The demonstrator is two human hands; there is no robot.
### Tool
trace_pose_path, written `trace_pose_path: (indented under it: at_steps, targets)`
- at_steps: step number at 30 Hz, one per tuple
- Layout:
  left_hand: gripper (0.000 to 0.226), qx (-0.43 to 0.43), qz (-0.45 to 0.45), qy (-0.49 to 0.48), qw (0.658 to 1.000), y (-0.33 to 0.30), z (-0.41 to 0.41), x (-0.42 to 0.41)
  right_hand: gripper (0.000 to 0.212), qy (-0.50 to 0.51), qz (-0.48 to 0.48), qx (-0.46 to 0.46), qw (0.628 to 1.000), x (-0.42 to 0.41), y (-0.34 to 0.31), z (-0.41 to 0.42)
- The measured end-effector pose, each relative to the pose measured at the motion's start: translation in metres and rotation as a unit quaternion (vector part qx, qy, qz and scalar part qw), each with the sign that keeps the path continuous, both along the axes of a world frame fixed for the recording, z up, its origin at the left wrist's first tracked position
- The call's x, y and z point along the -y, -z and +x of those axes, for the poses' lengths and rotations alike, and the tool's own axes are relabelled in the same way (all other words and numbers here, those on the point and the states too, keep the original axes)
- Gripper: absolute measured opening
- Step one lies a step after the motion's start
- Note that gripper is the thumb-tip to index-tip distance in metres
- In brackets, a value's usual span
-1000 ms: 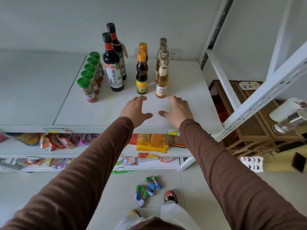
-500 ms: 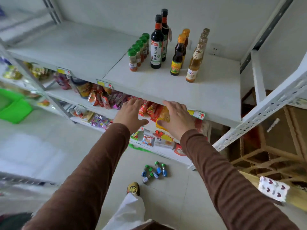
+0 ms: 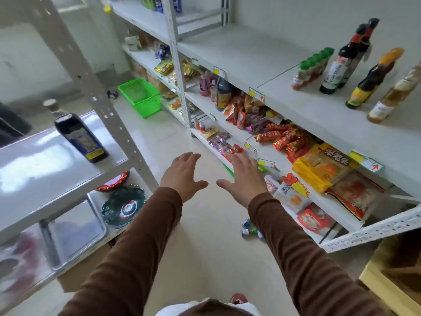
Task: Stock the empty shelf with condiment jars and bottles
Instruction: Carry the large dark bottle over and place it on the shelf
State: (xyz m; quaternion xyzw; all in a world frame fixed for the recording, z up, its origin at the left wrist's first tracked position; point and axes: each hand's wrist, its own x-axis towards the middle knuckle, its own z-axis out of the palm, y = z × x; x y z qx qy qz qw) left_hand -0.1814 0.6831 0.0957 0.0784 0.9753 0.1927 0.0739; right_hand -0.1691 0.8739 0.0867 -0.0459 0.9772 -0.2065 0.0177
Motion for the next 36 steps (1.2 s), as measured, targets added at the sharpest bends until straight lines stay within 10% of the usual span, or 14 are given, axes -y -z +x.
trace_pose_path:
  at_steps: [16,36]
  targets:
    - [0.079,-0.031,0.022,-0.159,0.987,-0.016,0.105,0.314,0.072,-0.14,-0.092,-0.01,0.986,0.308,-0.011,0.036]
    - [0.083,-0.001,0.125,-0.259,0.958,0.017,-0.052,0.379,0.112,-0.128,-0.372,0.176,0.902,0.421,0.065,-0.197]
